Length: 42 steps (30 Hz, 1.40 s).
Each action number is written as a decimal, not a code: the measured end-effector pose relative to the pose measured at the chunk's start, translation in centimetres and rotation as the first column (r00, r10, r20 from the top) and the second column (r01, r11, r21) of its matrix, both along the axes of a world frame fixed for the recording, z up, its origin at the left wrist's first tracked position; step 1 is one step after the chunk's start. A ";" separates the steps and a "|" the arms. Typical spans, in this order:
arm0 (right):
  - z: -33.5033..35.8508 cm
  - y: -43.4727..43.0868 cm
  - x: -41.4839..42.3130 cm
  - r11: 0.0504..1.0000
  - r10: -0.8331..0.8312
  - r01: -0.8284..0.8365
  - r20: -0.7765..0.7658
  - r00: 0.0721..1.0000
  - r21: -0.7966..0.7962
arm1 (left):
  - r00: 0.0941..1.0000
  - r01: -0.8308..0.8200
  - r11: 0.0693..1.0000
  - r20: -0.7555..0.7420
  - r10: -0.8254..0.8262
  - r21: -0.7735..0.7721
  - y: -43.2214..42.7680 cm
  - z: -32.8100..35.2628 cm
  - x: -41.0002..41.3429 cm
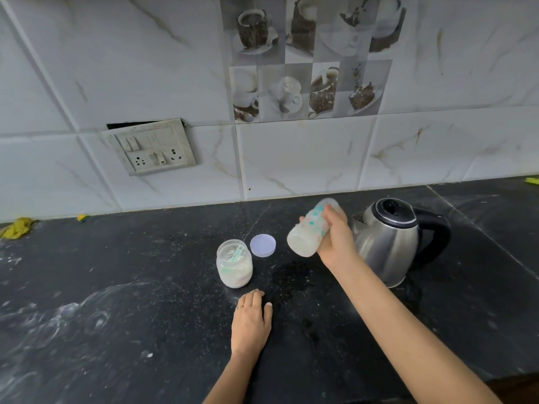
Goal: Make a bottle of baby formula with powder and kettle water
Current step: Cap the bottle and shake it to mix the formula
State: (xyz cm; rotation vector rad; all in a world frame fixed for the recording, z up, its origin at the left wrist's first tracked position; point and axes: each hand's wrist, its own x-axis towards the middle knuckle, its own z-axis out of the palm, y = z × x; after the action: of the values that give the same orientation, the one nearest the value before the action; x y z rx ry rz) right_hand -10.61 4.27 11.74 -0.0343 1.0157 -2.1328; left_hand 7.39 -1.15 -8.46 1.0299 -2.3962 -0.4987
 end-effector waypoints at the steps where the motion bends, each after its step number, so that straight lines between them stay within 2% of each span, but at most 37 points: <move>1: 0.2 0.0 0.0 1.000 -0.015 0.012 -0.168 0.986 -0.021 | 1.000 0.000 1.000 0.002 0.000 0.000 0.0 0.0 0.0; 3: 1.0 0.2 0.3 1.000 -0.002 0.007 -0.530 0.848 0.009 | 1.000 0.000 1.000 0.006 0.000 -0.005 0.0 0.0 0.0; 4: 1.3 0.4 0.5 0.999 0.022 0.002 -0.648 0.761 0.038 | 1.000 0.000 1.000 0.007 0.000 -0.007 0.0 0.1 0.0; 6: 1.4 0.6 0.6 0.998 0.055 -0.015 -0.731 0.680 0.062 | 1.000 0.000 1.000 0.009 0.000 -0.004 0.0 0.1 0.1; 7: 1.3 0.5 0.6 0.998 0.050 -0.016 -0.715 0.697 0.054 | 1.000 -0.001 1.000 0.010 0.001 -0.003 0.1 0.1 0.1; 9: 1.3 0.1 0.5 1.000 -0.017 0.002 -0.523 0.852 -0.029 | 1.000 -0.004 1.000 0.014 0.004 -0.003 0.1 0.2 0.1; 11: 1.5 -0.3 0.1 0.996 -0.041 0.029 -0.142 0.989 -0.081 | 1.000 -0.006 1.000 0.017 0.006 -0.004 0.2 0.2 0.1; 13: 1.6 -0.4 -0.4 1.000 0.021 -0.018 0.173 0.985 -0.021 | 1.000 -0.009 1.000 0.015 0.009 -0.006 0.2 0.3 0.0; 14: 1.6 -0.2 -0.5 0.998 0.053 -0.060 0.248 0.967 0.021 | 1.000 -0.010 1.000 0.013 0.011 -0.006 0.2 0.3 0.0; 17: 1.0 0.3 -0.6 0.991 0.084 -0.111 0.319 0.944 0.068 | 1.000 -0.012 1.000 0.007 0.012 -0.011 0.2 0.3 -0.1; 21: 0.9 0.6 -0.9 0.991 0.109 -0.129 0.305 0.946 0.046 | 1.000 -0.013 1.000 0.014 0.013 -0.009 0.1 0.2 -0.1; 25: 1.2 0.3 -0.5 0.999 0.031 -0.035 0.098 0.995 0.034 | 1.000 -0.014 1.000 0.023 0.015 -0.011 0.2 0.1 -0.1; 27: 1.2 0.3 -0.2 0.999 -0.031 0.036 -0.189 0.981 0.024 | 1.000 -0.018 1.000 0.026 0.018 -0.016 0.3 0.2 -0.2; 28: 1.2 0.5 0.0 0.997 -0.043 0.065 -0.407 0.912 0.040 | 0.999 -0.018 1.000 0.028 0.018 -0.019 0.3 0.2 -0.2; 30: 1.4 1.1 0.5 0.990 -0.033 0.125 -0.771 0.636 0.061 | 0.999 -0.017 1.000 0.040 0.018 -0.026 0.3 0.1 -0.2; 31: 1.5 1.4 0.6 0.989 -0.006 0.128 -0.861 0.509 0.069 | 0.999 -0.017 1.000 0.044 0.018 -0.025 0.3 0.1 -0.2; 32: 1.5 1.7 0.7 0.989 0.024 0.122 -0.904 0.428 0.084 | 0.999 -0.016 1.000 0.045 0.017 -0.024 0.3 0.0 -0.2; 33: 1.6 1.7 0.8 0.988 0.033 0.124 -0.915 0.401 0.090 | 0.999 -0.016 1.000 0.045 0.017 -0.026 0.3 0.0 -0.2; 34: 1.6 1.6 0.8 0.989 0.017 0.124 -0.891 0.454 0.082 | 0.999 -0.017 0.999 0.047 0.019 -0.032 0.3 0.0 -0.3; 35: 1.7 1.3 0.7 0.992 -0.024 0.113 -0.805 0.593 0.054 | 0.998 -0.020 0.999 0.050 0.022 -0.038 0.3 0.1 -0.3; 37: 1.9 0.5 0.1 0.998 -0.062 0.066 -0.417 0.907 -0.003 | 0.998 -0.025 0.999 0.049 0.027 -0.046 0.4 0.1 -0.4; 38: 2.2 0.4 -0.2 1.000 -0.030 0.030 -0.197 0.980 -0.006 | 0.998 -0.026 0.999 0.049 0.029 -0.043 0.4 0.0 -0.4; 40: 2.8 0.6 -0.4 0.995 0.069 -0.075 0.089 0.994 0.070 | 0.998 -0.028 0.999 0.057 0.030 -0.037 0.3 0.0 -0.4; 42: 3.0 0.9 -0.3 0.985 0.109 -0.135 0.216 0.970 0.107 | 0.998 -0.023 0.999 0.058 0.026 -0.042 0.3 0.0 -0.4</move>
State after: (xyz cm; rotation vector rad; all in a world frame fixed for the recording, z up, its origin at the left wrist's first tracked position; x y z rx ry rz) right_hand -10.95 5.16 14.71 0.1791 0.9890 -1.9145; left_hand 6.96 -0.84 -8.46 1.0680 -2.4311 -0.4137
